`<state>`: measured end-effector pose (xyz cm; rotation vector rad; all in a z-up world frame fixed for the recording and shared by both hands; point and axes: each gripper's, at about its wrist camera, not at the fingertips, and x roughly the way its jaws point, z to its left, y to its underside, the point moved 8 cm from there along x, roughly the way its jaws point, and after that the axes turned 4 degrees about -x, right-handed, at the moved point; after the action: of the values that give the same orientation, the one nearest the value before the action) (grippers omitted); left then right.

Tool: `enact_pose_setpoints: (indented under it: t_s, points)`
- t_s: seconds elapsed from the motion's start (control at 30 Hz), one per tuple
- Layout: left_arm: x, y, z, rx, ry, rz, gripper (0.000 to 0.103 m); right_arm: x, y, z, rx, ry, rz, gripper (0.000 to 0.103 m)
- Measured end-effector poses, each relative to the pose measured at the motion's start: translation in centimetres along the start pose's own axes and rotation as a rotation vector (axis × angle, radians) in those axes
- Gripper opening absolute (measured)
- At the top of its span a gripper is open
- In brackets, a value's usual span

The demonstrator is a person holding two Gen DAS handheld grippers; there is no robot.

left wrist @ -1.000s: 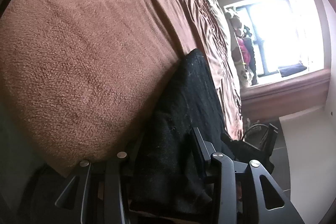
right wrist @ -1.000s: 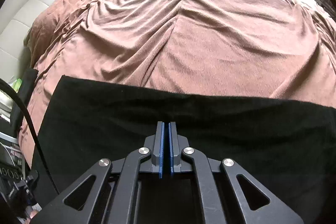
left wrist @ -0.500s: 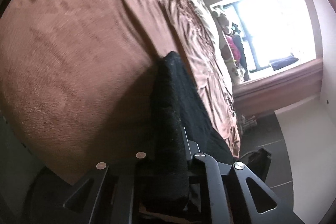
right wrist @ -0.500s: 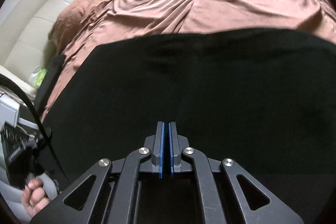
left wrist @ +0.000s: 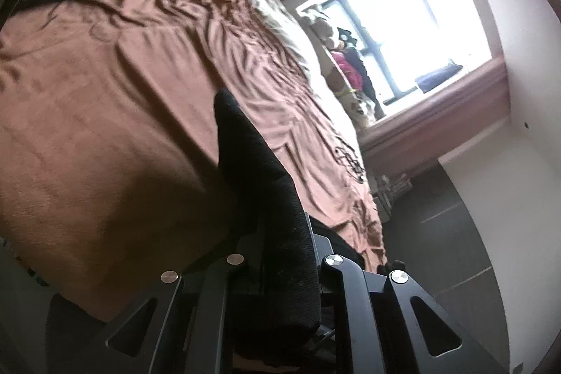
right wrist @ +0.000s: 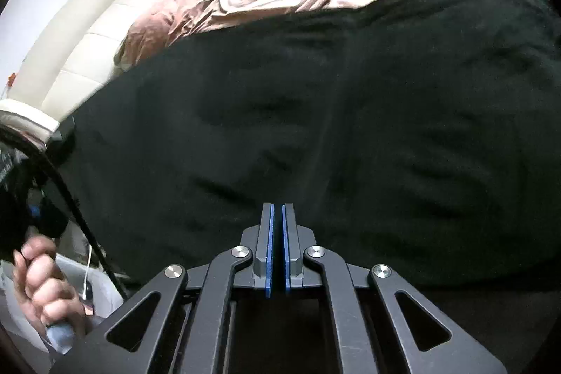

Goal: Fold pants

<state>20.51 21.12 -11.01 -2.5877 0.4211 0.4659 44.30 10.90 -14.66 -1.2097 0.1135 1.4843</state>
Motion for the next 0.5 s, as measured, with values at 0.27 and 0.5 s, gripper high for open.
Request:
enact_pose_setpoints:
  t_s: [0.27, 0.5]
  points:
    - [0.7, 1.2, -4.9, 0.089, 0.020, 0.019, 0.014, -1.4, 3.5, 0.6, -0.008, -0.077, 0.012, 0.000]
    - [1.2, 3.3, -9.2, 0.168, 0.042, 0.046, 0.014, -4.2, 4.3, -1.4, 0.022, -0.094, -0.028, 0.003]
